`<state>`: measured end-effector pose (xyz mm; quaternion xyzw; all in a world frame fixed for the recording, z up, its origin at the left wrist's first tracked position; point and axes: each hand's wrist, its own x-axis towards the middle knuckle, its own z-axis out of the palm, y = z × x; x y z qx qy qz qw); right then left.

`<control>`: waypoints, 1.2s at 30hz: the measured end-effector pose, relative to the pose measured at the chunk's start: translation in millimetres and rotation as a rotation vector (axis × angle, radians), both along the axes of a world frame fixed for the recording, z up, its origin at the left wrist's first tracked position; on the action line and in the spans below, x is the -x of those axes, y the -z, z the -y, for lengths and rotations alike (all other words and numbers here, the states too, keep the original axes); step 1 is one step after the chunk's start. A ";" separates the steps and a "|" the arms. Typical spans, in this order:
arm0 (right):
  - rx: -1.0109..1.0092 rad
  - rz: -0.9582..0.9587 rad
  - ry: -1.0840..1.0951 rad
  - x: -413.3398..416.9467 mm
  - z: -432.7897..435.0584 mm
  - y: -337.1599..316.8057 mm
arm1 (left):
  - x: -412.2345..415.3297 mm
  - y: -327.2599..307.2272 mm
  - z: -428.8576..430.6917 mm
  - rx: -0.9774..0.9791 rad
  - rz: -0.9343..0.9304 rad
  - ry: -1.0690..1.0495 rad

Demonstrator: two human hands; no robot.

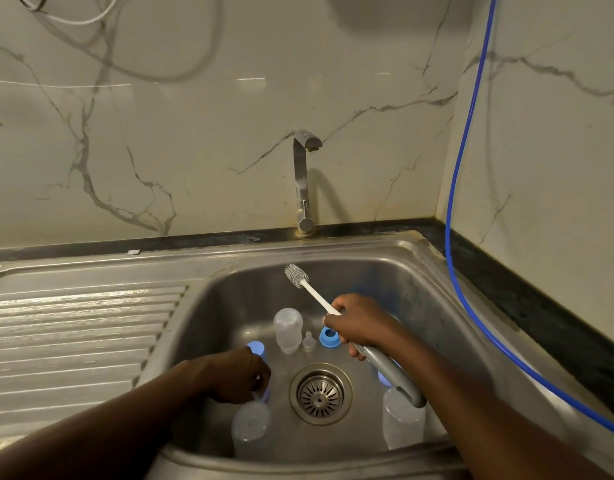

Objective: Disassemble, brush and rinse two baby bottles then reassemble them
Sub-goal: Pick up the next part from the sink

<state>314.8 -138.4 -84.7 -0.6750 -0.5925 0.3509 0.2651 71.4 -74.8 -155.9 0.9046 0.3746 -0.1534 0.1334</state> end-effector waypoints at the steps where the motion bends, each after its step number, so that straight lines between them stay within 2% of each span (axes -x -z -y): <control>1: -0.021 -0.003 -0.002 -0.1 -0.3 0.3 | -1.8 -6.1 1.2 -0.040 0.040 -0.023; 4: -0.108 -0.035 0.011 -3.1 -3.9 4.6 | -6.4 -33.2 -1.0 -0.137 0.203 -0.119; 5: -0.135 -0.027 0.012 -5.6 -5.9 6.4 | -9.1 -46.0 -2.3 -0.163 0.315 -0.187; 8: -0.207 0.094 0.003 -12.0 -11.4 6.0 | -14.3 -81.8 -9.4 -0.177 0.812 -0.456; 12: -0.305 0.154 -0.027 -10.0 -7.5 -0.6 | 0.0 -94.1 -7.7 0.079 1.453 -0.719; 15: -0.384 0.187 -0.069 -4.6 -5.0 -7.5 | 15.3 -82.1 -1.2 0.237 1.712 -0.849; 18: -0.398 0.184 -0.133 2.6 -1.9 -6.5 | 25.4 -74.7 -0.6 0.382 1.847 -0.904; 22: -0.418 0.208 -0.189 9.3 0.4 -4.4 | 21.8 -73.6 -6.6 0.427 1.903 -0.916; 27: -0.456 0.218 -0.164 10.0 1.5 -7.1 | 16.4 -71.3 -13.3 0.398 1.935 -0.936; 36: -0.408 0.257 -0.153 15.5 1.5 -13.1 | 14.5 -66.4 -20.4 0.319 1.932 -0.964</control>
